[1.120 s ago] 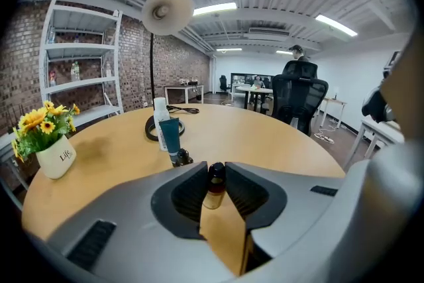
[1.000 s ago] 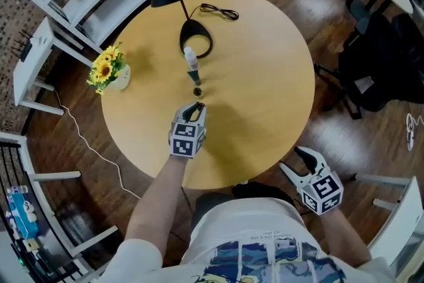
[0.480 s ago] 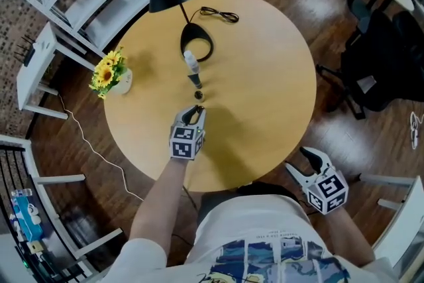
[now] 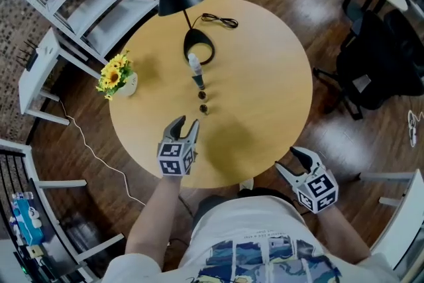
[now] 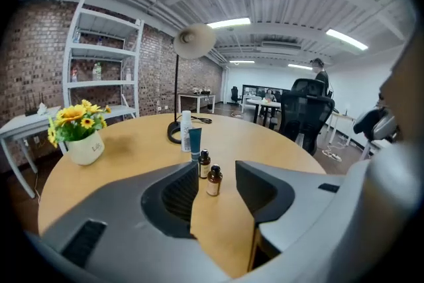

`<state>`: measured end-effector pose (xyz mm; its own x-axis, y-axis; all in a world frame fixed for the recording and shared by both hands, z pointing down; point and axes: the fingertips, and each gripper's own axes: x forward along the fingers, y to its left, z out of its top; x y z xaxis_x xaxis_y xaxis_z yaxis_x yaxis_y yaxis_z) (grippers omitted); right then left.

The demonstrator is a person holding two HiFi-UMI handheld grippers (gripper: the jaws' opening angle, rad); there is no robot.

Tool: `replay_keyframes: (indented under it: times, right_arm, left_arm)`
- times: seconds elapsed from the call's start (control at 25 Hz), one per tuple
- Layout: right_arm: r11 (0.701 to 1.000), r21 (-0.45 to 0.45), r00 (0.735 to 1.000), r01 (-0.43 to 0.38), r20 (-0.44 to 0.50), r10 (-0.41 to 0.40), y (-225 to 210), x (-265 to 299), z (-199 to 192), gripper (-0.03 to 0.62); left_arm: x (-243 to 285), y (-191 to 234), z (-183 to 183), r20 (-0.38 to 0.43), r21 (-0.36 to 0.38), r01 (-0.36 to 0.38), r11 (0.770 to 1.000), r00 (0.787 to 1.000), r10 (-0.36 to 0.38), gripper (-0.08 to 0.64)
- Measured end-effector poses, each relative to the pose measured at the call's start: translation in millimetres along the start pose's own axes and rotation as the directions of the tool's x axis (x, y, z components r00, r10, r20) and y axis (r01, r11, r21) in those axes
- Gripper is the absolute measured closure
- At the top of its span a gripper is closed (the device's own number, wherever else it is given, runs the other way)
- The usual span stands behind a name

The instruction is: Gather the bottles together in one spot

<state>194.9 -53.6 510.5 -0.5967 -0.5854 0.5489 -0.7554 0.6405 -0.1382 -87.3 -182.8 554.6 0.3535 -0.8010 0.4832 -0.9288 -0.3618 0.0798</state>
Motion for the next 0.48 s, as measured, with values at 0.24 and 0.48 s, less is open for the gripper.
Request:
replay_keyframes:
  times: [0.24,0.48]
  right_arm:
    - [0.999,-0.029,1.0,0.018,0.006,-0.018,47,1,5,0.32]
    - [0.999,-0.05,1.0,-0.004,-0.012,0.003,106,10,0,0.321]
  left_arm:
    - [-116,-6,-13,0.004,-0.076,0.027,0.997,1.0,-0.026,0.377]
    - [-205,-6,-41,0.025,-0.146,0.074,0.987,0.997,-0.071,0.377]
